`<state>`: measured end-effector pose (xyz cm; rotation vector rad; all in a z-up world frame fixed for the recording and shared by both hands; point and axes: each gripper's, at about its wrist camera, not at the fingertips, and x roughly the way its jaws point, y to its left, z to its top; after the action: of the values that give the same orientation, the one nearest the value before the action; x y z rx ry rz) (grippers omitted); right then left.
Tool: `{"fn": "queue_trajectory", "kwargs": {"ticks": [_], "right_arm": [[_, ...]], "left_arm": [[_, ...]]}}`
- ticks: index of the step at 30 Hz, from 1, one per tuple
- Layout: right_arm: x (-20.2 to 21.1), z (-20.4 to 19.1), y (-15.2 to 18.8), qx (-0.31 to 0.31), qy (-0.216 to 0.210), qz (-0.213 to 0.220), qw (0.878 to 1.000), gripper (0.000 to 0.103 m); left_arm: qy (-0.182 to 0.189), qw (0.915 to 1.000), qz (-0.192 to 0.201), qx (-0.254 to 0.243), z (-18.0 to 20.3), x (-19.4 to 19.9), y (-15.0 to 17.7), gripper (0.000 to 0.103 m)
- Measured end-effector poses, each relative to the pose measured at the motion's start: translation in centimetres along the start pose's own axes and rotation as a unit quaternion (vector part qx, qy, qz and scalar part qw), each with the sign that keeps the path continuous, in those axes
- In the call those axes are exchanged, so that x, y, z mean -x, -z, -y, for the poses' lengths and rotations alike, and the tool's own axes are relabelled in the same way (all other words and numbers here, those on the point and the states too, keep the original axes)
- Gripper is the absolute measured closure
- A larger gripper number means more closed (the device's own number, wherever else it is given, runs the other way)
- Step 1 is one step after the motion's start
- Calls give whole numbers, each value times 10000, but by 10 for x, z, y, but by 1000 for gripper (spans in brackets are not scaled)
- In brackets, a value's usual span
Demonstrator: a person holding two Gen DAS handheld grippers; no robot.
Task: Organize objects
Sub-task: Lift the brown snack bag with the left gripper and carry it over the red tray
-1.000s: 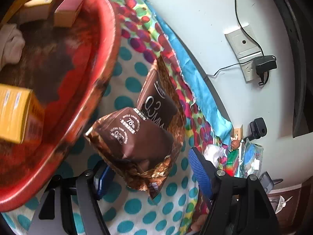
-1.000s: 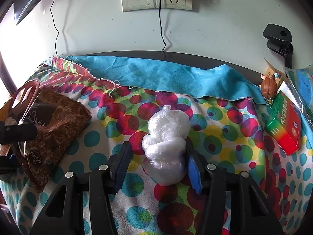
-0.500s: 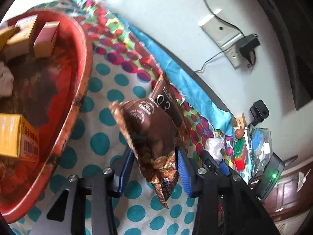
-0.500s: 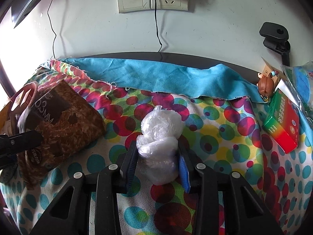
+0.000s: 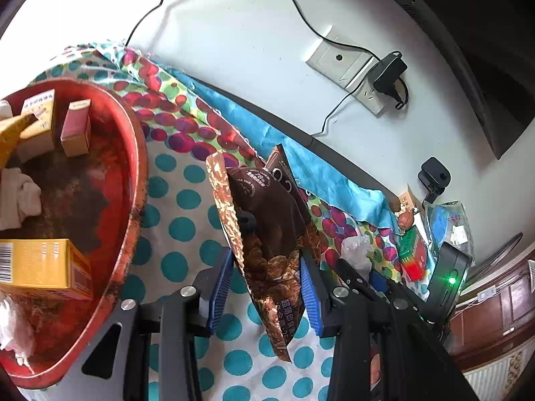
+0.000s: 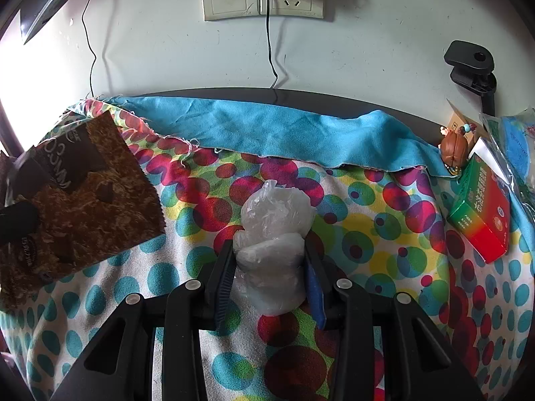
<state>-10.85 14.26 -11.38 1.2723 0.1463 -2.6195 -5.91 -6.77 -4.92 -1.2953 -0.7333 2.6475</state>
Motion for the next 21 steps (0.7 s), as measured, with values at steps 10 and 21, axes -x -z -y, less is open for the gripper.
{"fn": "queue_trajectory", "kwargs": {"ticks": [10, 21], "right_arm": [[-1, -2, -1, 29, 37, -7, 10000, 66], [-1, -1, -2, 32, 42, -7, 10000, 66]], "left_arm": [[-327, 9978, 185, -553, 13, 19, 0, 63], [-584, 9915, 360, -1106, 24, 46, -2, 63]]}}
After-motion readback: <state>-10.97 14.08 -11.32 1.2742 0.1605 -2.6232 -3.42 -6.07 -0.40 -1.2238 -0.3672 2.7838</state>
